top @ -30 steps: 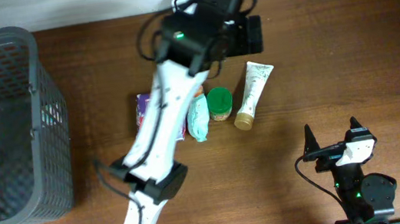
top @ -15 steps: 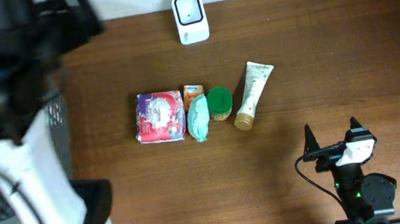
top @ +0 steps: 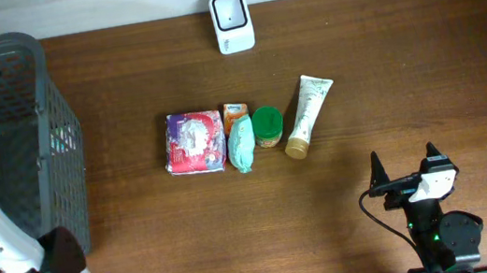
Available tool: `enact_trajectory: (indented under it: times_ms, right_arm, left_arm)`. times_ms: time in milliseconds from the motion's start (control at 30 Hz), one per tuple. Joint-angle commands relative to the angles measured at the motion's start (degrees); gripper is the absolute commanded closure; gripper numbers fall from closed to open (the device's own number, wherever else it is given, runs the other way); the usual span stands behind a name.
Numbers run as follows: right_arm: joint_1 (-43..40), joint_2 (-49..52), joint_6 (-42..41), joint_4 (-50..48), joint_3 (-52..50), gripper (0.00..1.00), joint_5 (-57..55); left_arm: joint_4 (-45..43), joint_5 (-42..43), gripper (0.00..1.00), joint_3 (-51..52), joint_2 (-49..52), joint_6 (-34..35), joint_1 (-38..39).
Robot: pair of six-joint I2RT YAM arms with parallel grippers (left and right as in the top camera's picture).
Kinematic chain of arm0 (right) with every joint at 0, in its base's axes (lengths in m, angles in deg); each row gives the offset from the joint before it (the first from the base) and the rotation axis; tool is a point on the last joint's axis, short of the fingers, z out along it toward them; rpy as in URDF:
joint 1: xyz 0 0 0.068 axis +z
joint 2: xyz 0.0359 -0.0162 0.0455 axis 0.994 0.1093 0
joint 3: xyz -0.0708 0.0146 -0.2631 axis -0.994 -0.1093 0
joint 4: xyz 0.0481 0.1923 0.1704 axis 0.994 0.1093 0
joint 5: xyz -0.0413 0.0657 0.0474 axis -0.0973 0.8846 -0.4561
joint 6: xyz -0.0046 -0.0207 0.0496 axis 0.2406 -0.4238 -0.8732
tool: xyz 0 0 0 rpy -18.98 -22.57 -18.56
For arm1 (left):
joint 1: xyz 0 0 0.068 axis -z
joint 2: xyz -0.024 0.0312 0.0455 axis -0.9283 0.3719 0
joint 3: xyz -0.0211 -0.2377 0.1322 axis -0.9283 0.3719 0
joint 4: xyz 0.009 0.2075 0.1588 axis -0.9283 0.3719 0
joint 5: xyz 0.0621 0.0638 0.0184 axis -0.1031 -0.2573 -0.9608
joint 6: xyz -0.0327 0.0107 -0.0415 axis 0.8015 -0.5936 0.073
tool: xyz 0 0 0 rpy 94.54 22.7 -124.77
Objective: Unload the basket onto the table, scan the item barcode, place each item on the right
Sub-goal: 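Reach into the basket and grasp the small green tissue pack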
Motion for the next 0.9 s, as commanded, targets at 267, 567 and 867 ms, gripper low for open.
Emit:
enact_trajectory:
  times_ms: [267,567,867]
  right_arm:
    - [0.3,-0.4,-0.6,0.0,-0.5,0.01,-0.5]
    - [0.3,-0.4,-0.6,0.0,-0.5,0.01,-0.5]
    - [0.3,-0.4,-0.6,0.0,-0.5,0.01,-0.5]
  left_arm:
    - [0.1,8.1,0.01,4.2,-0.5,1.2,-14.6]
    - [-4.4,6.8,0.01,11.2,-0.4,1.2,-14.6]
    - [-7.9,7.0,0.01,19.1,-0.3,1.3,-14.5]
